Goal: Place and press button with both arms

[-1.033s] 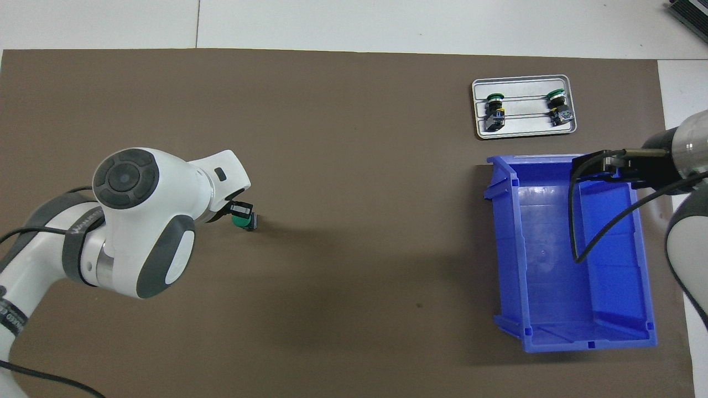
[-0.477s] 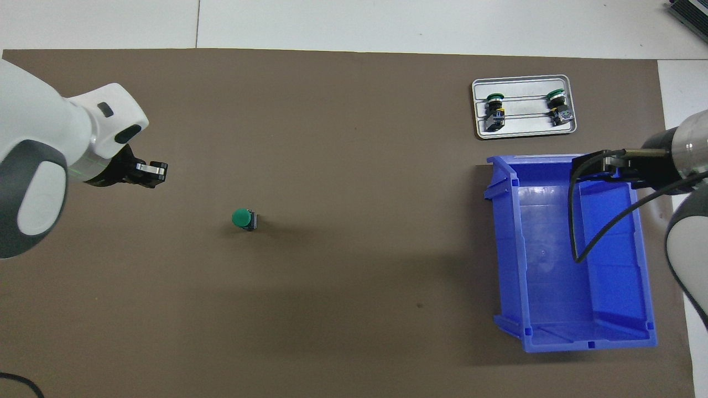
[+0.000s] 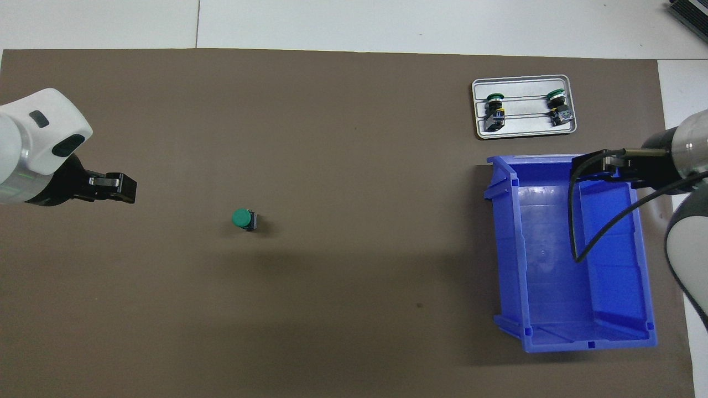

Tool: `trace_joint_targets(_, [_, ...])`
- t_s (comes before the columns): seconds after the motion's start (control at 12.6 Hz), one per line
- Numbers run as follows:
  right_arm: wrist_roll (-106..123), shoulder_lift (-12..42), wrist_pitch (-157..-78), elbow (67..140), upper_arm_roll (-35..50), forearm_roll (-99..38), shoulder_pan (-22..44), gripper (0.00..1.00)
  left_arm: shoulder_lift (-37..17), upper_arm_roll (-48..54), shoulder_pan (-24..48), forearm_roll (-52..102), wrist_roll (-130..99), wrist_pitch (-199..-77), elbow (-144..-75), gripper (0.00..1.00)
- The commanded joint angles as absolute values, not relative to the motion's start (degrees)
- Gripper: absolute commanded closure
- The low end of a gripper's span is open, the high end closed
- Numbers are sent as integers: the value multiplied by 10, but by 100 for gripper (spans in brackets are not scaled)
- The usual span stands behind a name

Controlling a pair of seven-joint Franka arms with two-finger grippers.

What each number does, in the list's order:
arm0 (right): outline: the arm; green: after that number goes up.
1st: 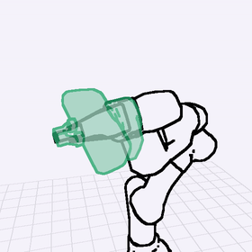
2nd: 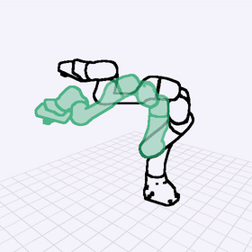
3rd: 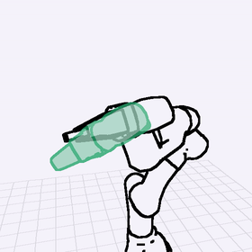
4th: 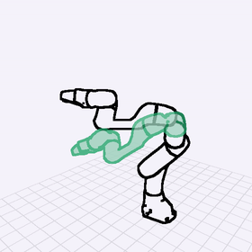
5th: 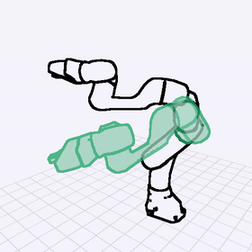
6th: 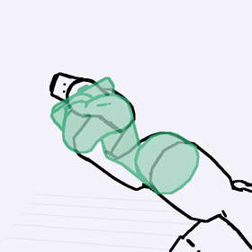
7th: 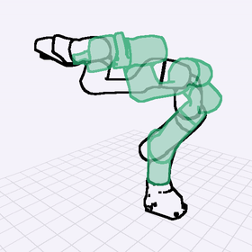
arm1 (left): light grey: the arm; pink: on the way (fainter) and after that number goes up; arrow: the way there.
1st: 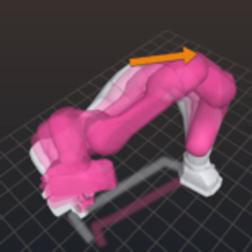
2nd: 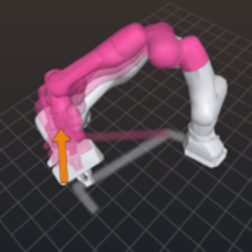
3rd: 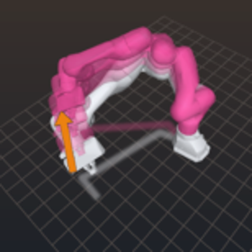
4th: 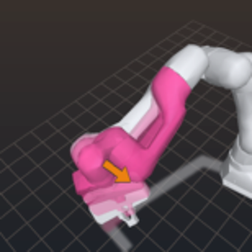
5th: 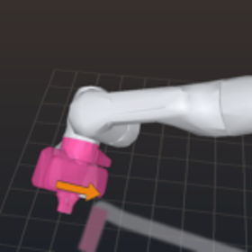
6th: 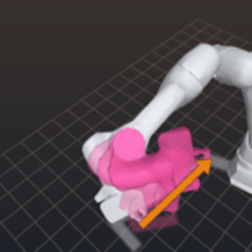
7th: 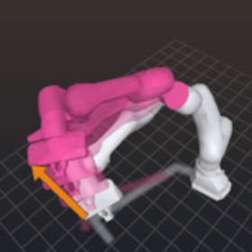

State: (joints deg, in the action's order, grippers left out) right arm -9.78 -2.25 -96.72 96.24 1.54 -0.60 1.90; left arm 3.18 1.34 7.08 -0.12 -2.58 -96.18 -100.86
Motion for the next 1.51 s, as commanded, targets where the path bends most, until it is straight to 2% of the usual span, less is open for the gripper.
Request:
trace_joint_targets(0.0, [-115,-34,-979,978,19,3,20,1,46,15,68,-11,-29,-959,-1030,0])
trace_joint_targets(0.56, [-163,-33,-983,978,31,5,26,4,47,15,40,-11,-28,-959,-1034,0])
trace_joint_targets(0.95, [-327,-4,-1010,969,31,23,123,5,46,15,40,-11,-30,-963,-1031,0])
trace_joint_targets(1.19, [-464,51,-1040,927,31,23,199,5,46,15,40,-11,-31,-963,-1031,0])
trace_joint_targets(1.43, [-582,147,-1049,841,31,24,270,5,46,15,40,-11,-30,-963,-1031,0])
